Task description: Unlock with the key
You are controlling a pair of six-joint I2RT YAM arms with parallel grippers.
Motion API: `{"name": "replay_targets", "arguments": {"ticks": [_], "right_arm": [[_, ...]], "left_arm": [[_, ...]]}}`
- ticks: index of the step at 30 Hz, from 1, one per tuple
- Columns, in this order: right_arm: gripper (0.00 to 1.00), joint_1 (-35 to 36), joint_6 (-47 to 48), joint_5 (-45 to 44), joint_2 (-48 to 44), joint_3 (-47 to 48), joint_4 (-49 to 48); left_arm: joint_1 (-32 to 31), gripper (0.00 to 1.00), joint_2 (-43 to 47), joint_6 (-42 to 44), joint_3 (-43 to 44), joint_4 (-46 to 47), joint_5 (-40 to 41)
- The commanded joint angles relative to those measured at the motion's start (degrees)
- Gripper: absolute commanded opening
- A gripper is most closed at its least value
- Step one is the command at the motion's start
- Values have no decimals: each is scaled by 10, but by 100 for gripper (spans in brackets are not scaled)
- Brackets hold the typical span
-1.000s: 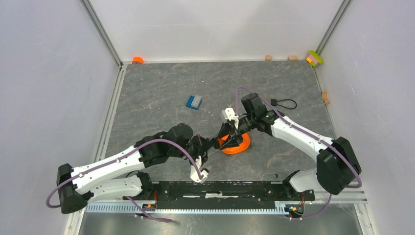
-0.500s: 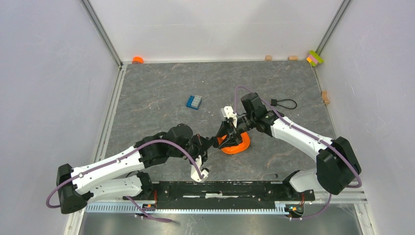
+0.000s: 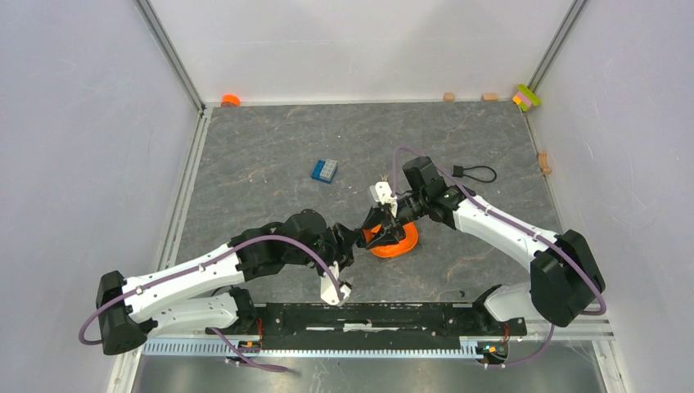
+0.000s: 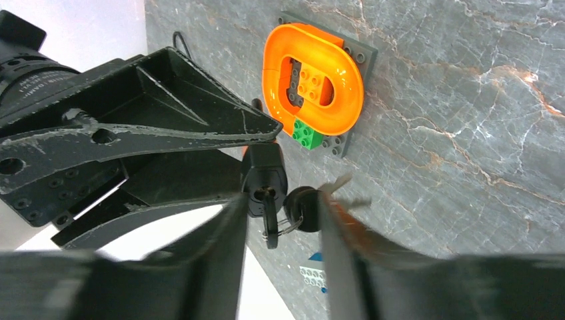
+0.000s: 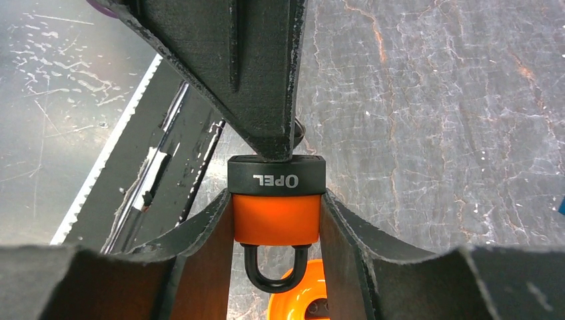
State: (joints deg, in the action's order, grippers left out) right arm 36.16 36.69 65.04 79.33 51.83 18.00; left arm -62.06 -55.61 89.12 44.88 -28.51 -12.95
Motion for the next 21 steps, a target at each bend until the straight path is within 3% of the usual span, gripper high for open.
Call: {"name": "replay_targets", "arguments": {"ticks": [1, 5, 9, 12, 21], "right_arm": [[0, -12, 25, 16, -24, 21, -15], [0, -22, 32, -3, -21, 17, -13], [0, -33, 44, -23, -11, 9, -12], [0, -47, 46, -29, -1, 4, -17], [0, -78, 58, -57, -13, -20, -37]], "left_arm": [[-2, 61, 9, -6, 6, 5, 7], [-2, 84, 16, -3, 11, 4, 16], [-2, 99, 22, -14, 28, -6, 31], [-2, 100, 12, -63, 56, -31, 70], [-2, 100, -46, -250, 157, -129, 327]]}}
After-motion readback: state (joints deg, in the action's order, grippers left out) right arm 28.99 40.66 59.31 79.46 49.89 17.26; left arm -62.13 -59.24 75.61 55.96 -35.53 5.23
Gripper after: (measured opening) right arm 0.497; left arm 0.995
